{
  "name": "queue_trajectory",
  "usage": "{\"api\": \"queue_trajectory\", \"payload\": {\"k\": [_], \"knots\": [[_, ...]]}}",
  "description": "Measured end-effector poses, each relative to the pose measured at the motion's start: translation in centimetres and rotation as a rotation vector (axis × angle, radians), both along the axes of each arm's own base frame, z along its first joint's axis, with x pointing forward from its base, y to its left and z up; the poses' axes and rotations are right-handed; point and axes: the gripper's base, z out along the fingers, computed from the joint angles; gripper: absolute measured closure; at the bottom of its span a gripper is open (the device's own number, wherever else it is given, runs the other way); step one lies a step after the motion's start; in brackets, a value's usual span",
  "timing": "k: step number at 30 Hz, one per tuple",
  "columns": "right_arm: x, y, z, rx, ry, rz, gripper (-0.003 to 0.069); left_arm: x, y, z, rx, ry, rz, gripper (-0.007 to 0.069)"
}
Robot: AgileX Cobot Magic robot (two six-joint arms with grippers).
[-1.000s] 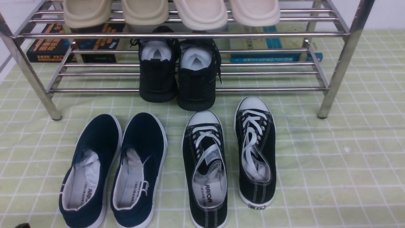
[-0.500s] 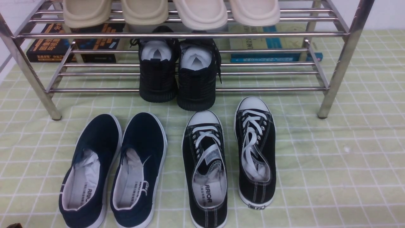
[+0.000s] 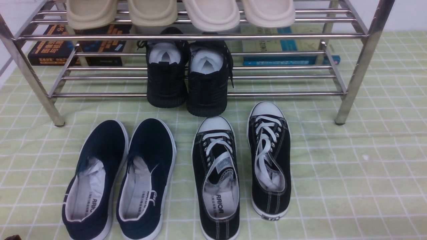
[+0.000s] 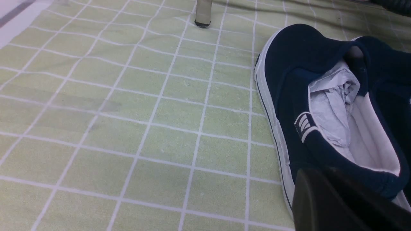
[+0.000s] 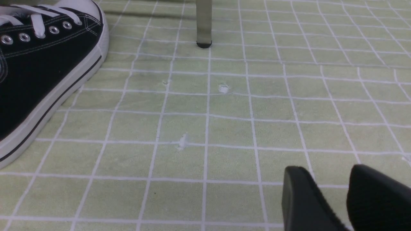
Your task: Take the shoes off the shelf with your hand from the green coffee tablecloth.
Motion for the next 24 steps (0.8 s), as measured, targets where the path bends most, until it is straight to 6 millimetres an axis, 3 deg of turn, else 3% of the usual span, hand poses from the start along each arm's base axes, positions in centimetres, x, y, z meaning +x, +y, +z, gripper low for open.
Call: {"api": "queue_trajectory", "payload": {"k": [24], "knots": [[0.0, 0.0, 0.0, 0.0, 0.0, 0.0, 0.0421, 0.0, 0.0, 0.0, 0.0, 0.0, 0.0, 0.0559]]}}
